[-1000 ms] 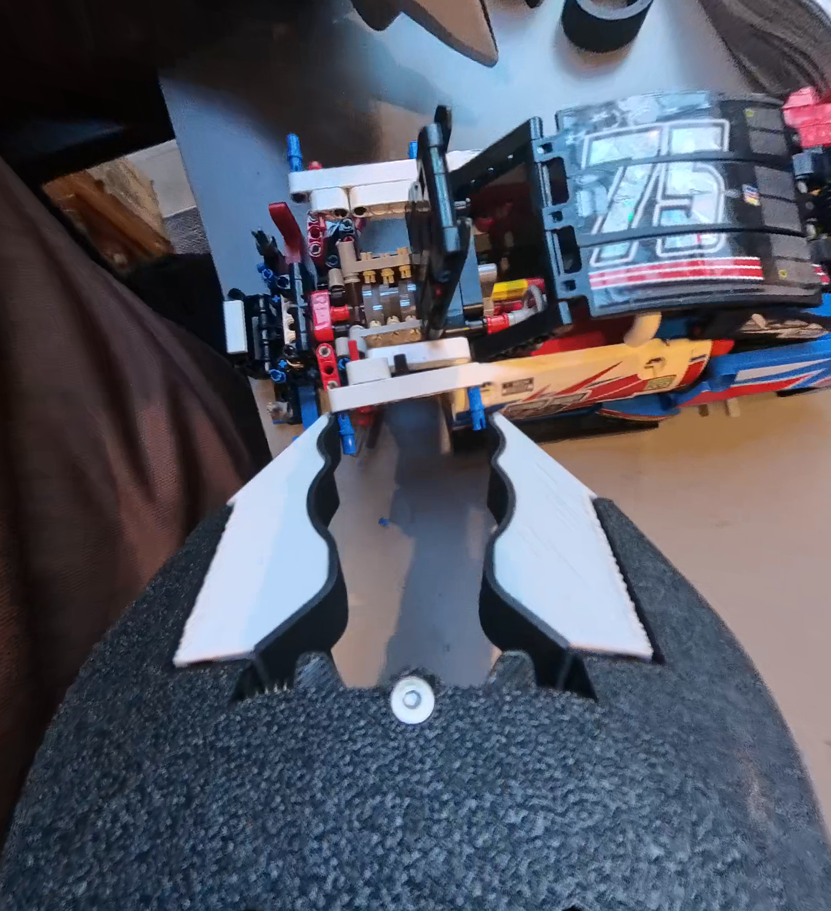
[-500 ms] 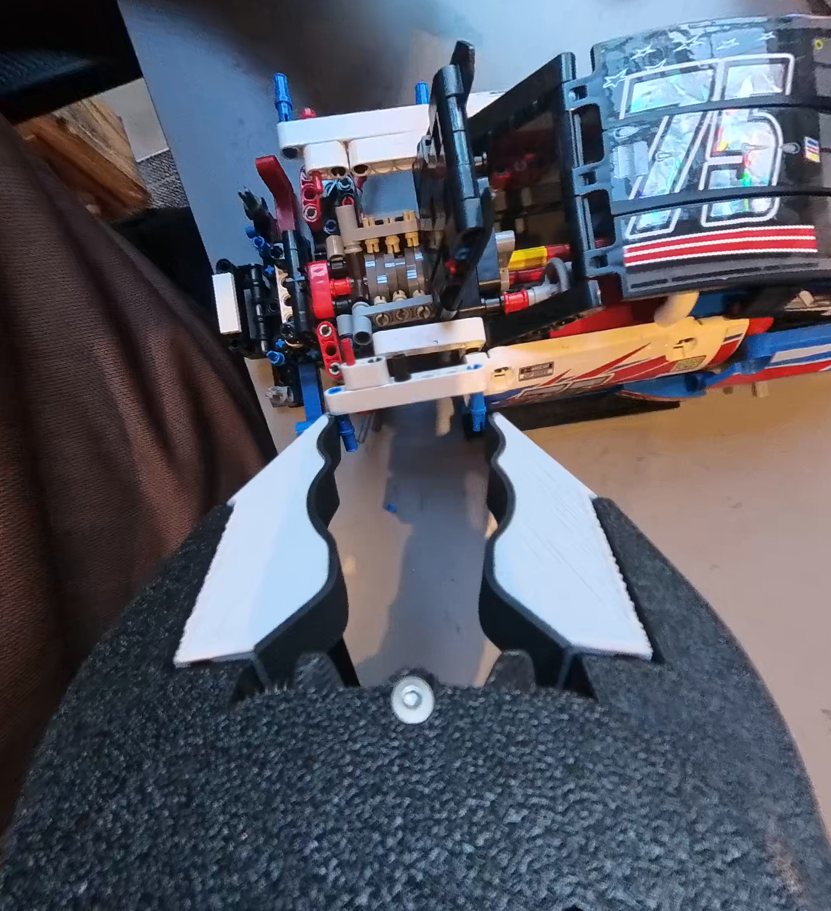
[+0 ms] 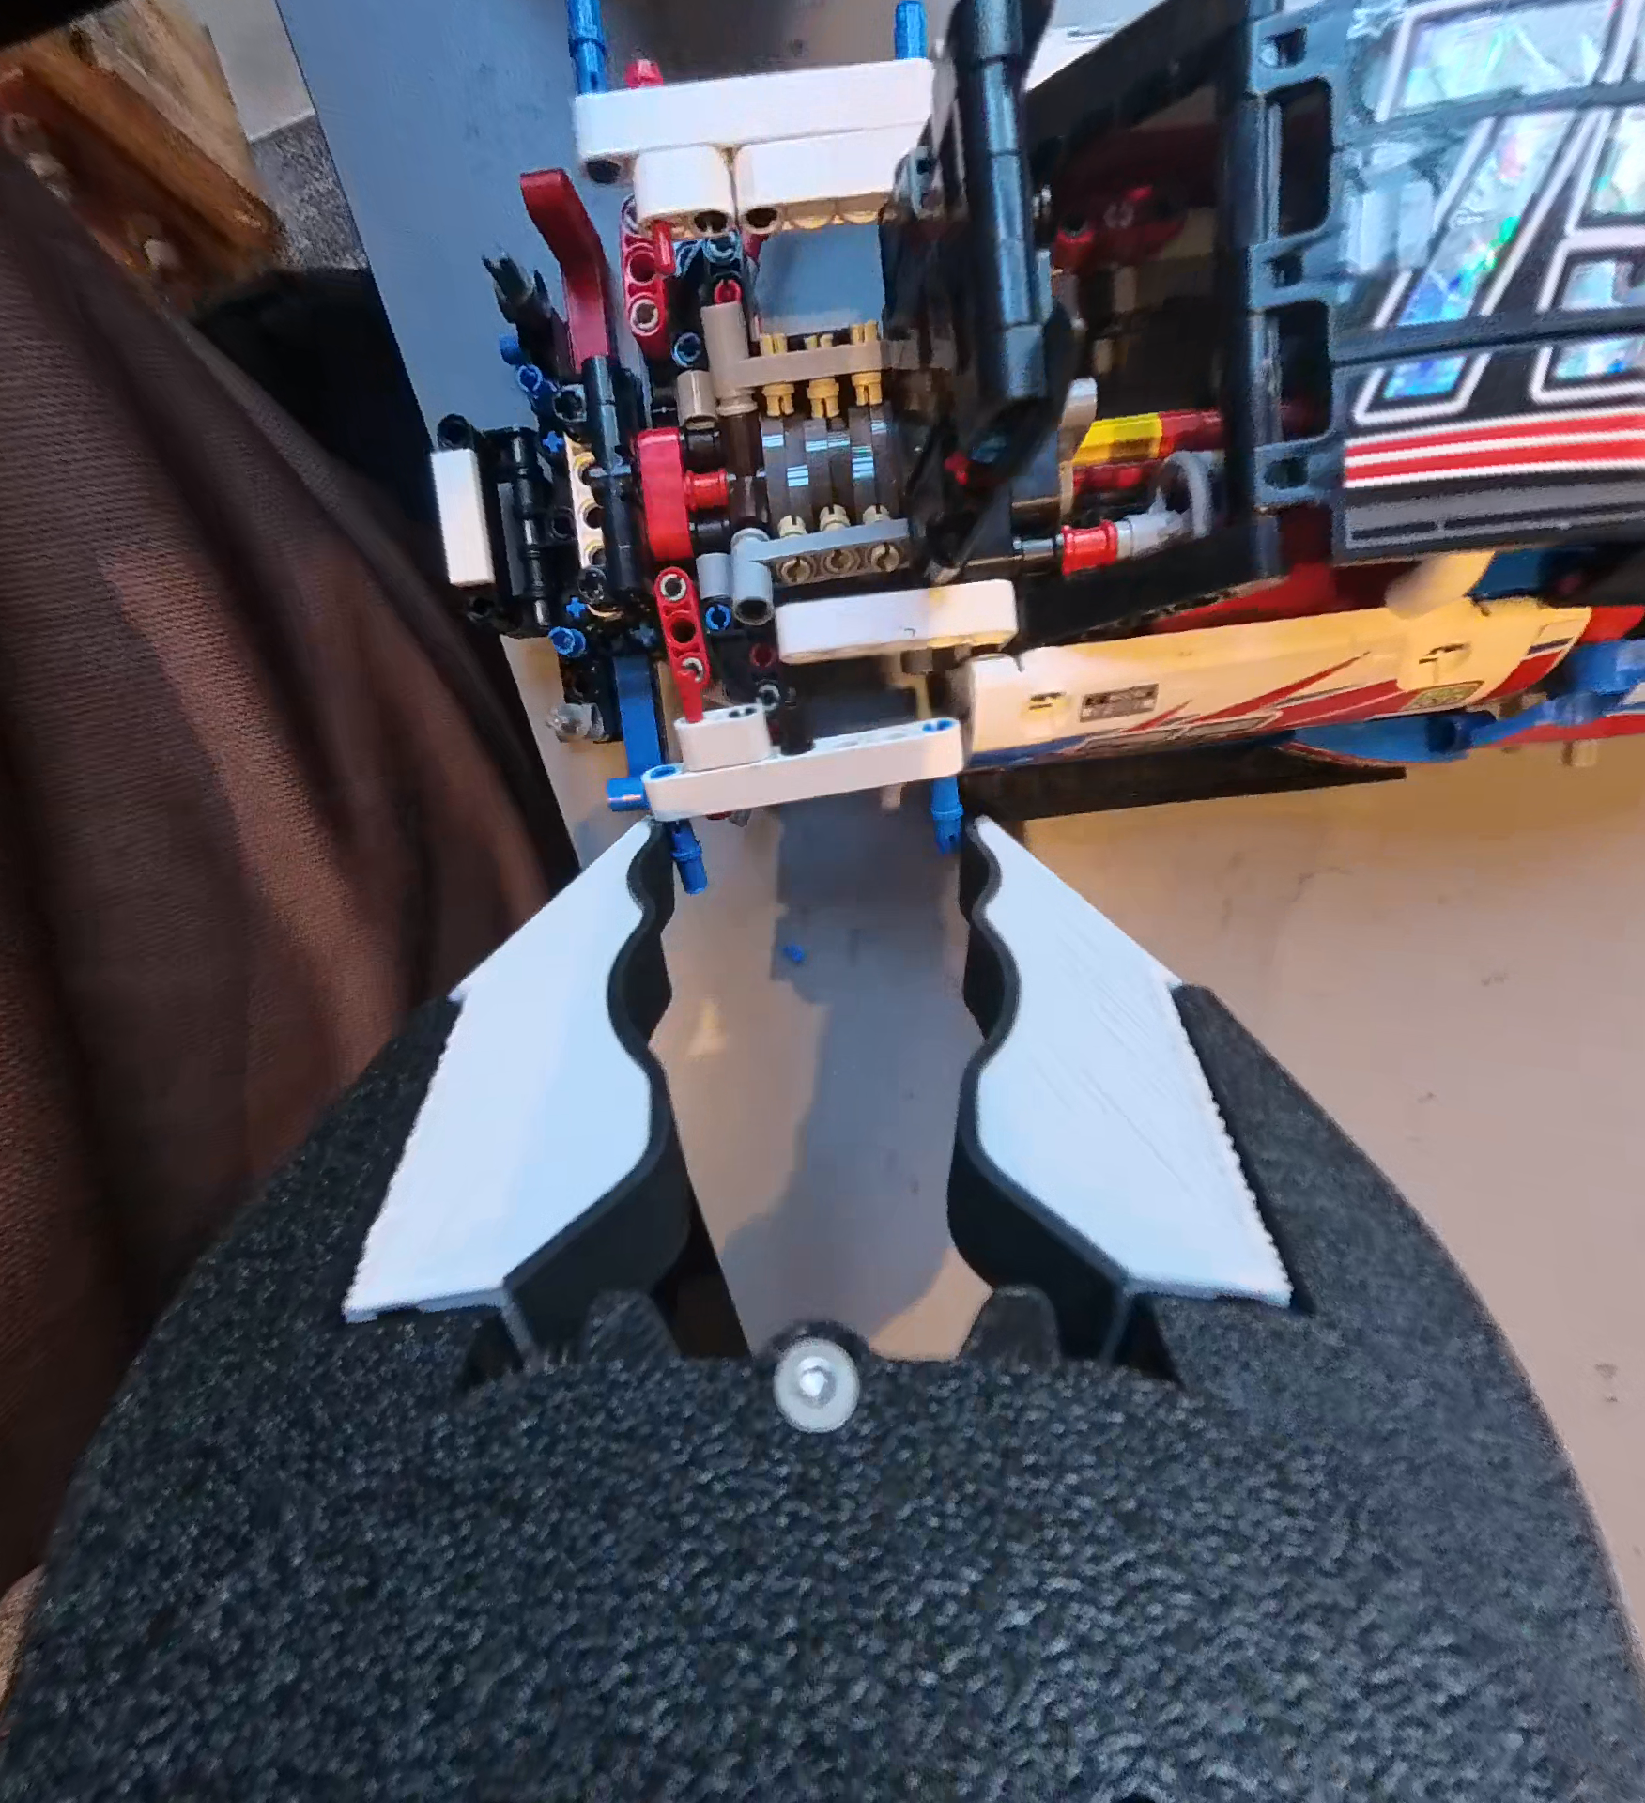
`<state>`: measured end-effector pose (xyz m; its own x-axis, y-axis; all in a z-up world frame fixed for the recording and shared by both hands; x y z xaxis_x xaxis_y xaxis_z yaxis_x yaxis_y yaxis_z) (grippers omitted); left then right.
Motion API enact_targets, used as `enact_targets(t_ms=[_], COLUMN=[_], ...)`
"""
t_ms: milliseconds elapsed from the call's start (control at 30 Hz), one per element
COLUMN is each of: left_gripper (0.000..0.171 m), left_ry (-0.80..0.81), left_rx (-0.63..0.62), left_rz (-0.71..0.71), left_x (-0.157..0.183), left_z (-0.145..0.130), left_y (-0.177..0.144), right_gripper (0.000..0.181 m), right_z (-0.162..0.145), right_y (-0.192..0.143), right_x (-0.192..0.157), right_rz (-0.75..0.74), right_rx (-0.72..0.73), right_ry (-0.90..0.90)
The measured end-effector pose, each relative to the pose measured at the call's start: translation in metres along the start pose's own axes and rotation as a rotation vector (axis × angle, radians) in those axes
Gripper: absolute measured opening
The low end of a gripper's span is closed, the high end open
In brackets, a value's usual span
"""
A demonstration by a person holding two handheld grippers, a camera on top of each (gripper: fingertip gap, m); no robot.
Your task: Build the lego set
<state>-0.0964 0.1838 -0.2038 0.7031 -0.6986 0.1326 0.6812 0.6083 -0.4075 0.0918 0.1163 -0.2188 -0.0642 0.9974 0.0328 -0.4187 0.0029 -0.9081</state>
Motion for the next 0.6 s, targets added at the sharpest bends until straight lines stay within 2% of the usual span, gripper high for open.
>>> enact_targets(t_ms=[233,600], left_gripper=[0.020,0.019], left_ry=[0.010,0.009], left_rx=[0.008,0.014], left_rz=[-0.011,-0.027], left_x=[0.0031,0.0058], left_z=[0.0004,0.0006], left_y=[-0.0009,-0.0019], right_gripper=[0.059,0.059], right_z=[0.0090,0.0081], right_y=[-0.0043,0.0016], right_x=[0.0025,0.0033], right_rz=[0.008,0.042], right_rx=[0.017,-0.038], right_ry=[0.011,0.020])
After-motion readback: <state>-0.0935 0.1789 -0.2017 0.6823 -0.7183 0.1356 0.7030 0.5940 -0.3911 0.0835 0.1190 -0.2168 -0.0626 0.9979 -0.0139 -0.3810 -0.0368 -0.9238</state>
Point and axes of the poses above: each gripper's, where its closed fingertips meet, y out along the fingers, z out of its top, x = y × z across the jaws, the point moved 3 cm from there along -y, back along the fingers, and after that the axes turned 14 degrees about -y, right-handed, at the moved point
